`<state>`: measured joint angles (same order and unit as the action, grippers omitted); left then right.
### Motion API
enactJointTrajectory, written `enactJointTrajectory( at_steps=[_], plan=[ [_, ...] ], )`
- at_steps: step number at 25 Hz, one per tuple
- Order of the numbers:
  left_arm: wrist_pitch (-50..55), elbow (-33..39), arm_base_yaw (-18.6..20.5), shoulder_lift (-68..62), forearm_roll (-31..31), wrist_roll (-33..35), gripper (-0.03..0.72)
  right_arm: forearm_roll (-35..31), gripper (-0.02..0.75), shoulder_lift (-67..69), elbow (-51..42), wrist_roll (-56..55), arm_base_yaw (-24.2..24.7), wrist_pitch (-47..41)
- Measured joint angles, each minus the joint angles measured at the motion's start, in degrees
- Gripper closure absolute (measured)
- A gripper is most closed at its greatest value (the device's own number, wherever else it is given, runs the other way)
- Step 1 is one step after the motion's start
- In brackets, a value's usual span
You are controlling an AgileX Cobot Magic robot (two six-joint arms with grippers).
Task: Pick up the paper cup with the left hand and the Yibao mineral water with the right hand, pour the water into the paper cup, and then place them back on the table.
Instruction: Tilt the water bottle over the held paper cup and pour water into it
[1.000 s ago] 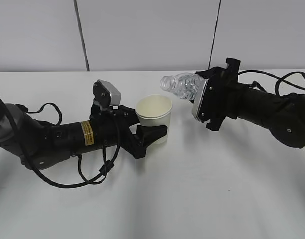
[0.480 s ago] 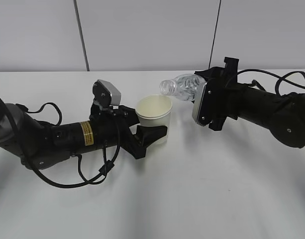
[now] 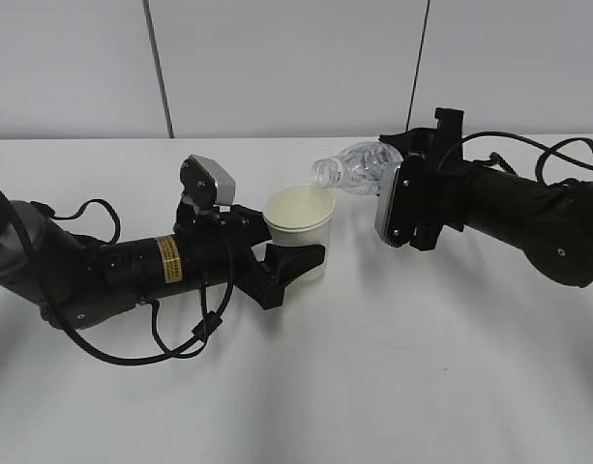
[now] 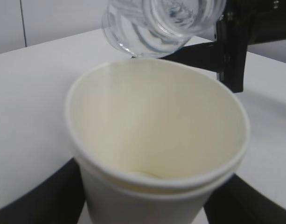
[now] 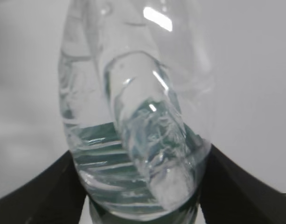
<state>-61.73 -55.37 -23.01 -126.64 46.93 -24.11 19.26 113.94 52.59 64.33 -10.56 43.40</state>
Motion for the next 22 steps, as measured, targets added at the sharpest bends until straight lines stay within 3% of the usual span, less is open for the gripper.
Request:
enactJointTrajectory(
  at_steps=[22],
  plan=[
    [0.0,0.0,0.0,0.0,0.1,0.0,0.235,-0.5,0.249,0.0,1.7,6.1,0.0,0.4]
  ],
)
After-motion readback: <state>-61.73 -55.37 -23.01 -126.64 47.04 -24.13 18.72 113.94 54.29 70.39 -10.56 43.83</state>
